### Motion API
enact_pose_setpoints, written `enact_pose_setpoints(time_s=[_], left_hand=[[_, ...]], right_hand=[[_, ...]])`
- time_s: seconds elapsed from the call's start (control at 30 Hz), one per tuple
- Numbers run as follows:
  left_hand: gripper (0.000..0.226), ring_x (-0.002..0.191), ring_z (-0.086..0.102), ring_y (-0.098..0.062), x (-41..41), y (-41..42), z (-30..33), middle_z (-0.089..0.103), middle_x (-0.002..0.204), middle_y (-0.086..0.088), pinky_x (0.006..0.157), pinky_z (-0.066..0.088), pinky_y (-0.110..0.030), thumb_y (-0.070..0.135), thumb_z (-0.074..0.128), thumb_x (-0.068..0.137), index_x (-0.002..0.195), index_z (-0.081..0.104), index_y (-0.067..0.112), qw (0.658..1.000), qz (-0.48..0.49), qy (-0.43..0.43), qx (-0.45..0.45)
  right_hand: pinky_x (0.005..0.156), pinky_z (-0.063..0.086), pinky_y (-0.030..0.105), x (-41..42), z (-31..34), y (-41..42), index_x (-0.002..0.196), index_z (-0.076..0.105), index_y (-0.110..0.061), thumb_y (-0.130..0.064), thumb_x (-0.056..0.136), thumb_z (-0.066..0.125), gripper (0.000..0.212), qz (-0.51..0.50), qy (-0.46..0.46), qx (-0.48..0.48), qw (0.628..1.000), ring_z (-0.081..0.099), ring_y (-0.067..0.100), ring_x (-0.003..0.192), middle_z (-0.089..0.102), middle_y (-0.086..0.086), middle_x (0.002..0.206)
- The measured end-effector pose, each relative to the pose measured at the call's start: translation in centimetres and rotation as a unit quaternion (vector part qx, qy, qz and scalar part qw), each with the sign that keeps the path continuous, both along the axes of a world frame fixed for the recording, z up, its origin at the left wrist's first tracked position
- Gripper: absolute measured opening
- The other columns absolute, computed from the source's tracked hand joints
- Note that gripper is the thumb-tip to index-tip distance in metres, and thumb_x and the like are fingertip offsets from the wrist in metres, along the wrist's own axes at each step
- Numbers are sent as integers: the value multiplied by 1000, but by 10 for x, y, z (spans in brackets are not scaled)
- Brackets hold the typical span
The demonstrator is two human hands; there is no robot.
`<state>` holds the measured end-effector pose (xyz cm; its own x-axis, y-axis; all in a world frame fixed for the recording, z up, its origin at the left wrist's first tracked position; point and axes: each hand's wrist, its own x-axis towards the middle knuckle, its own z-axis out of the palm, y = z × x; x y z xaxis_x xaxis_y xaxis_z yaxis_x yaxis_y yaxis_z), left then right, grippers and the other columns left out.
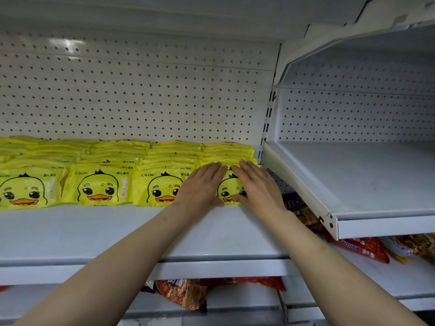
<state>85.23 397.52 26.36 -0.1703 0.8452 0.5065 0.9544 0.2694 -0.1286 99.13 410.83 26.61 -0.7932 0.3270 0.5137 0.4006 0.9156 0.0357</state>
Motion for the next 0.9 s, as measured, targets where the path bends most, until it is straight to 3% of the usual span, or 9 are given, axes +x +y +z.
enact_pose_setpoints(time_s=[0.1,0.27,0.43,0.53,0.6,0.7,0.9], left_hand=[[97,126,52,-32,-3,1,-2,53,138,-14,100,46,-42,48,85,59,139,48,6,1000,-5,6,7],[97,122,56,-32,-2,2,-4,57,134,-14,98,47,-42,42,89,54,136,51,5,1000,-6,3,21],[94,139,36,-31,-3,-13,3,38,151,-13,113,30,-41,45,79,70,146,38,9,1000,-17,5,26],[96,126,52,-34,-16,-33,6,53,139,-15,100,46,-43,46,88,57,137,51,8,999,-5,11,34],[93,116,58,-34,-29,-51,7,58,132,-14,90,51,-44,45,89,53,132,55,9,999,4,16,44],[89,108,61,-35,-47,-80,11,62,123,-14,79,54,-43,41,91,50,127,59,11,998,22,22,59],[86,108,58,-35,-77,-119,10,59,123,-13,78,53,-44,39,91,52,128,58,15,997,58,-17,37]], right_hand=[[118,20,43,-1,1,-3,149,36,-22,-37,77,78,85,-5,-6,-4,1000,24,22,148,31,4,158],[119,16,40,-2,6,-6,151,31,-24,-38,81,75,84,-15,-19,-17,1000,18,20,150,24,2,161],[119,17,40,-1,11,-15,151,29,-23,-43,82,73,85,-18,-37,-28,999,14,19,150,19,2,162],[113,31,42,-5,15,-29,145,41,-21,-40,79,76,77,3,-5,-28,1000,31,24,143,38,4,153],[97,46,46,-14,19,-41,138,51,-19,-36,76,79,70,22,27,-18,999,47,29,126,55,6,133],[82,51,42,-34,25,-66,133,55,-18,-34,75,80,64,42,47,-9,998,52,30,112,57,7,118],[93,44,39,-73,22,-102,138,49,-22,-37,81,74,64,81,-5,-27,996,45,25,122,50,3,131]])
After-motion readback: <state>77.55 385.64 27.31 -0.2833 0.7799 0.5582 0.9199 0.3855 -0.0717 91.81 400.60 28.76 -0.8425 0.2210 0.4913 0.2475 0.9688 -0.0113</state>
